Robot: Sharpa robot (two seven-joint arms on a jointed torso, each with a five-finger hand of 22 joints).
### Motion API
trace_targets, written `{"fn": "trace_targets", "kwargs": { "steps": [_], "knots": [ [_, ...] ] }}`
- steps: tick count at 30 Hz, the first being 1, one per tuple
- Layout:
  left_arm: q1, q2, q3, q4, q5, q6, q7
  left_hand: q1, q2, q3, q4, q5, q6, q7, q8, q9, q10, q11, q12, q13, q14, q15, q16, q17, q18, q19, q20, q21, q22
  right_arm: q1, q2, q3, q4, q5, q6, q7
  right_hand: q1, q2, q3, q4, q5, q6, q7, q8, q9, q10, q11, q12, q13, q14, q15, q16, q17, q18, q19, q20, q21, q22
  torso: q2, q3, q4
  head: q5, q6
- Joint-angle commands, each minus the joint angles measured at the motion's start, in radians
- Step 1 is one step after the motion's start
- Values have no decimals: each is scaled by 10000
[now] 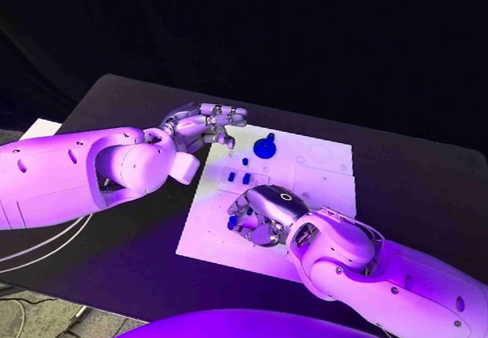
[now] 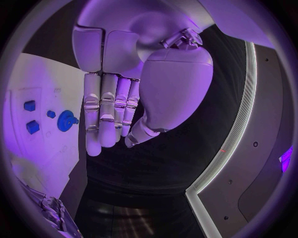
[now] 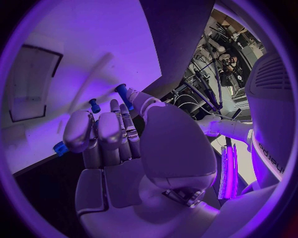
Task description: Assemble the parts on the task board
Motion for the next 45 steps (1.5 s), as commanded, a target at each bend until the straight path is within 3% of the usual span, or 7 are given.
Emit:
{"fn": "trace_targets", "kwargs": {
  "steps": [1,9,14,20,25,30,45],
  "knots": [
    [-1,8,9,29,-29,189,50,3,123,-53,22,33,-72,-1,62,-4,-66,-7,44,15,-60,-11,37,-10,108,-21,55,-36,-10,-7,11,-4,7,-112,-220,-73,-18,-30,-75,-13,-29,-86,4,-30,0,-72,2,44,17,95,91,-27,-21,-28,-50,56,-46,-24,-5,3,-8,-9,7],
    [-1,-1,9,14,-29,210,33,3,123,-53,22,33,-72,-1,62,-4,-66,-7,44,15,-60,-11,37,-10,108,-21,55,-36,-10,-40,-236,3,252,-12,-1354,-3,13,36,-1289,81,-19,-447,9,-6,23,-768,45,120,36,17,131,-243,-333,33,-199,95,-303,-355,-13,16,-17,-80,50],
    [-2,-18,8,-16,-29,218,23,3,123,-53,22,33,-72,-1,62,-4,-66,-7,44,15,-60,-11,37,-10,108,-21,55,-36,-10,-52,-852,227,759,556,-1994,82,179,199,-1575,127,128,-271,41,40,52,-500,29,357,74,14,117,-272,-386,35,-187,94,-320,-372,-32,14,-28,-259,135],
    [-3,-47,6,-45,-29,224,22,3,123,-53,22,33,-72,-1,62,-4,-66,-7,44,15,-60,-11,37,-10,108,-21,55,-36,-10,28,-2504,588,1625,2108,-1428,-707,47,444,-1602,483,178,329,-235,202,124,2034,-493,1532,493,128,-254,-49,-135,-49,106,-169,-18,68,-119,-16,-114,-738,242],
    [-3,-109,3,-55,-29,152,77,3,123,-53,22,33,-72,-1,62,-4,-66,-7,44,15,-60,-11,37,-10,108,-21,55,-36,-10,52,-3597,666,1899,2845,-1248,-1487,-527,230,-2092,1021,633,599,-535,307,139,3576,-856,2595,1361,440,-578,931,1045,-352,944,-493,929,1425,-186,-5,-336,-1002,381],
    [-4,-138,-1,-63,-29,48,157,25,127,-66,3,35,-88,-2,84,-3,-92,-9,88,20,-69,-13,48,-23,111,-19,55,-47,-14,-59,-4411,687,1995,2937,-1050,-2269,-818,307,-3113,1742,1218,569,-645,445,141,3516,-947,6950,6296,558,-658,2075,2479,-594,1501,-641,1709,2569,-210,11,-439,-1228,446],
    [-10,-150,-20,-91,-29,66,130,25,127,-66,3,35,-88,-2,84,-3,-92,-9,88,20,-69,-13,48,-23,111,-19,55,-47,-14,-279,-4849,687,2028,1514,-302,-2721,-1450,967,-4893,2186,1812,609,-697,918,487,3094,-942,9424,9702,668,-633,2906,3644,-701,1729,-577,2061,3127,-246,-16,-363,-1338,418]
  ]
}}
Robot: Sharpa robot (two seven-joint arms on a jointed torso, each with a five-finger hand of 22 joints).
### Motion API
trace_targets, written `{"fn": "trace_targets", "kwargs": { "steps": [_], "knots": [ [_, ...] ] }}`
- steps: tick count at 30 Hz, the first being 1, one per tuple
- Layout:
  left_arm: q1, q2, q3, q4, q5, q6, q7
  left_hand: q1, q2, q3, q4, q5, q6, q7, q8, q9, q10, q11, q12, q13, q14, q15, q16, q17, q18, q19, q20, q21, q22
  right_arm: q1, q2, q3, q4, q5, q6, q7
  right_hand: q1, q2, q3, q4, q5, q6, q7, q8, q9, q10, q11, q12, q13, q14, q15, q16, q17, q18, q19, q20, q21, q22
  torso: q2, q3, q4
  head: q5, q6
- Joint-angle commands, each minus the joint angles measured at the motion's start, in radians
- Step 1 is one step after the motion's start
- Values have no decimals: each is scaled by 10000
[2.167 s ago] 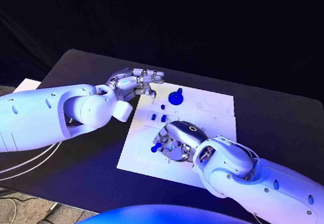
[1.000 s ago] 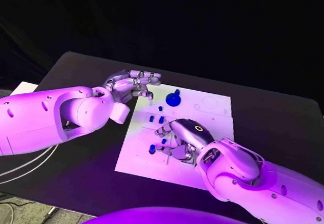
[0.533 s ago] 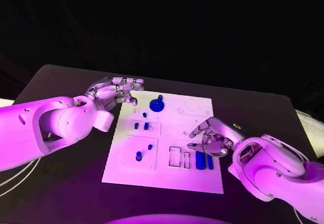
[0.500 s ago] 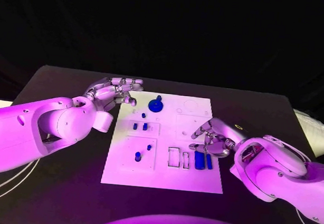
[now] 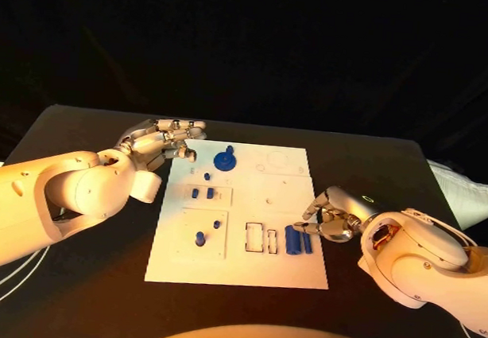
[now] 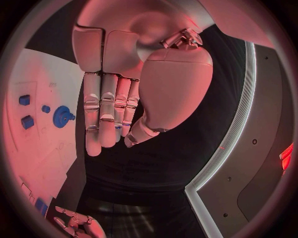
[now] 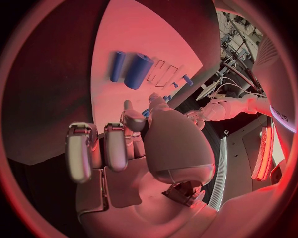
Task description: Assemble the parts on the task board
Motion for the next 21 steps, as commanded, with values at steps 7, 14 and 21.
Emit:
{"fn": "trace_targets", "kwargs": {
  "steps": [7,14,21],
  "knots": [
    [-8,7,0,3,-27,92,97,-13,87,-71,-1,35,-87,-3,50,-2,-95,-6,57,15,-70,-14,51,-15,112,-18,54,-49,-17,-126,105,-15,-65,-1074,1060,-356,-289,132,-459,7,-128,47,-91,188,201,-40,-15,224,423,668,77,96,439,-165,135,-5,103,1203,14,-3,6,-1,-36],
    [-23,26,-1,-2,-27,73,135,-13,87,-71,-1,35,-87,-3,50,-2,-95,-6,57,15,-70,-14,51,-15,112,-18,54,-49,-17,-271,329,-19,-190,-1117,1144,-353,-221,150,-509,-17,-122,46,-100,222,250,-57,-22,220,466,665,73,99,443,-171,148,-8,118,1229,5,-4,40,-2,-78],
    [-30,15,-1,-2,-27,63,141,-18,87,-78,1,34,-86,-3,58,-1,-96,-6,70,17,-72,-14,53,-18,112,-17,54,-51,-18,-392,530,-20,-341,-1164,1241,-350,21,205,-579,-46,-97,39,-112,296,360,-75,-35,228,575,663,63,111,464,-171,144,-15,122,1237,7,-7,18,48,-137]
  ]
}}
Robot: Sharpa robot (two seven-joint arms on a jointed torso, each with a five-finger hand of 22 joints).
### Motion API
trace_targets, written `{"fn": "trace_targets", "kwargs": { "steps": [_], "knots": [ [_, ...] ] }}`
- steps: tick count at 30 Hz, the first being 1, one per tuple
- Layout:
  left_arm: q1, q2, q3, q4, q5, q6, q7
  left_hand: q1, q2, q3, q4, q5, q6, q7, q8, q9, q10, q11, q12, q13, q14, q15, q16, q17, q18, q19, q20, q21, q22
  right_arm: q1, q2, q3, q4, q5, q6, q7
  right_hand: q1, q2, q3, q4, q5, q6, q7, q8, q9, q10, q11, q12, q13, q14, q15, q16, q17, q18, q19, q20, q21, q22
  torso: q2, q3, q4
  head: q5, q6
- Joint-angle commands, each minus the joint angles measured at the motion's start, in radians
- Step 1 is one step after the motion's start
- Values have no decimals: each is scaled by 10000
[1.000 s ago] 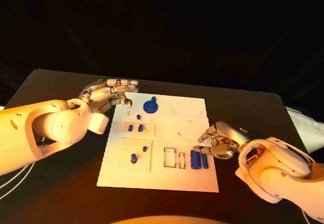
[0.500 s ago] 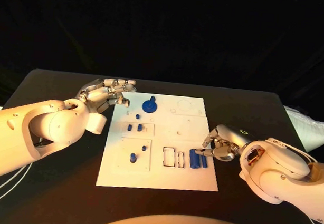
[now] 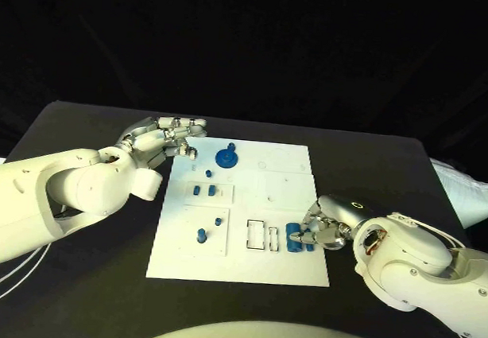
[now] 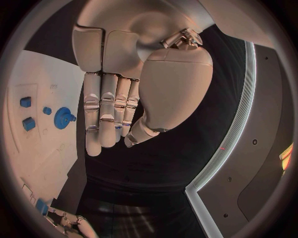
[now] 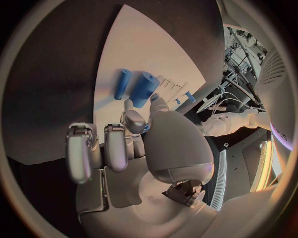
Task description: Assemble the parts on the task board
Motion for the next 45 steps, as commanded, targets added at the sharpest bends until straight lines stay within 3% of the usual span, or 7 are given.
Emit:
{"fn": "trace_targets", "kwargs": {
  "steps": [1,12,20,28,36,42,45],
  "knots": [
    [-7,11,6,14,-27,66,138,-18,87,-78,1,34,-86,-2,58,-1,-97,-6,33,9,-72,-14,53,-8,112,-17,55,-51,-8,-59,109,-3,-68,-261,313,-77,161,-9,-57,-11,-6,-1,-74,41,34,-42,-2,37,32,663,61,59,469,-173,147,-18,41,1241,-2,1,-15,32,-40],
    [-8,-2,6,31,-27,101,110,-18,87,-78,1,34,-86,-2,58,-1,-97,-6,33,9,-72,-14,53,-8,112,-17,55,-51,-8,-274,620,-5,-466,-398,419,-70,657,178,-96,-83,120,-61,-77,140,220,-61,-10,3,178,660,53,63,480,-176,148,-26,51,1262,-3,-3,22,84,-80],
    [-9,-16,6,39,-27,124,85,-18,87,-78,1,34,-86,-2,58,-1,-97,-6,33,9,-72,-14,53,-8,112,-17,55,-51,-8,-336,738,-5,-583,-408,351,-72,1011,369,-86,-125,398,-38,-93,248,379,-42,-27,-15,293,665,41,84,519,-176,147,-33,55,1272,-5,-6,-7,111,-105],
    [-9,-28,7,50,-27,152,65,-10,85,-83,-8,35,-90,-4,69,0,-106,-7,52,11,-75,-16,57,-14,113,-15,54,-54,-9,-347,666,-3,-393,-149,-561,-70,1318,725,80,-136,540,183,-217,455,584,26,-127,-5,408,677,-31,120,578,-190,190,-82,93,1338,-6,8,-8,109,-98],
    [-9,-20,7,43,-27,169,53,-9,85,-84,-9,35,-91,-4,70,-1,-108,-7,55,11,-76,-16,58,-15,113,-15,54,-55,-10,-333,479,15,103,679,-1738,-22,1240,770,57,-8,843,147,-224,489,695,27,-140,-117,399,671,-52,102,555,-189,184,-116,89,1333,-8,1,-3,92,-54],
    [-10,2,7,39,-27,209,28,4,92,-79,-17,39,-95,-5,74,-1,-115,-9,63,12,-78,-17,59,-18,114,-15,52,-56,-10,-311,616,21,224,1357,-1729,-18,840,806,-108,41,1113,48,-187,469,773,22,-106,-234,384,660,-29,67,506,-188,180,-112,85,1330,-3,-8,19,85,-36],
    [-10,18,7,33,-27,234,7,4,92,-79,-17,39,-95,-5,74,-1,-115,-9,63,12,-78,-17,59,-18,114,-15,52,-56,-10,-305,808,21,169,1548,-1486,-33,689,827,-208,40,1348,37,-192,481,827,26,-108,-274,398,658,-29,58,496,-185,172,-104,79,1320,-7,-10,5,131,-45]
  ]
}}
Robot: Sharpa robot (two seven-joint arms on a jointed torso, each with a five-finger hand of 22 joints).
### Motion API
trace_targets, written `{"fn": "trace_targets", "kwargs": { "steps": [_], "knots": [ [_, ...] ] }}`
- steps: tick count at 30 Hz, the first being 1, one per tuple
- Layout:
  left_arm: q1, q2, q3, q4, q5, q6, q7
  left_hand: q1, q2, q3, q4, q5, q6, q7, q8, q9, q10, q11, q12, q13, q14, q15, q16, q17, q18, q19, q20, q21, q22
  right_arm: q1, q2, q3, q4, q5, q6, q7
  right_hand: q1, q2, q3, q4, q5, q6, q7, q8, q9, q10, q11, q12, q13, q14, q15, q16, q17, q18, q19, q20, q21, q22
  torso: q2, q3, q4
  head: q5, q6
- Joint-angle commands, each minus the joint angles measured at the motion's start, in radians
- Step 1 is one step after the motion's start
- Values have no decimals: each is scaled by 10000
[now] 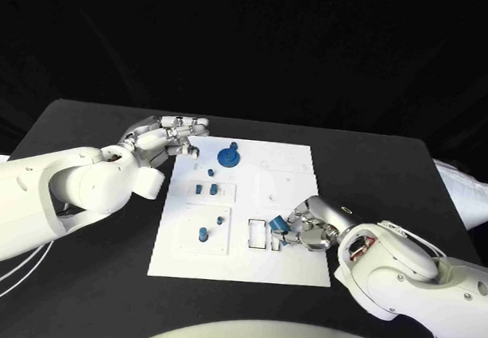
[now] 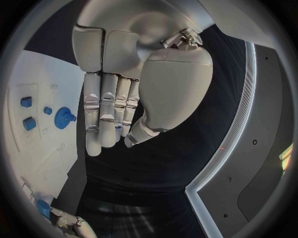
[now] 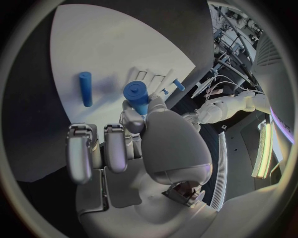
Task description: Assemble the parts on the task board
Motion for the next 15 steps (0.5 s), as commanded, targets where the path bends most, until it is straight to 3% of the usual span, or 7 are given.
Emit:
{"fn": "trace_targets", "kwargs": {
  "steps": [1,8,15],
  "knots": [
    [-2,35,6,15,-26,217,23,4,91,-51,11,39,-95,-5,39,-1,-50,-1,63,16,-78,-17,59,-10,113,-15,52,-56,-12,3,170,0,-44,646,57,-8,-213,-22,-98,1,94,18,-29,139,417,6,-16,-84,6,655,-32,-36,496,-185,134,-68,9,1321,2,-9,0,48,-11],
    [-2,65,6,16,-26,251,-10,15,88,-50,1,40,-100,-5,42,-1,-58,0,69,15,-81,-19,60,-12,113,-15,51,-58,-12,14,650,-8,-256,701,660,-57,-619,120,-338,9,-22,135,-87,242,566,21,-54,-203,9,649,-55,-66,460,-177,119,-77,-7,1300,10,-10,21,61,4],
    [-2,75,6,17,-55,280,-39,15,88,-50,1,40,-100,-5,42,-1,-58,0,69,15,-81,-19,60,-12,113,-15,51,-58,-12,46,936,-12,-404,566,830,-90,-814,230,-467,9,-112,239,-142,321,669,43,-95,-265,18,653,-90,-65,467,-176,118,-104,-10,1299,15,-5,2,101,8]
  ]
}}
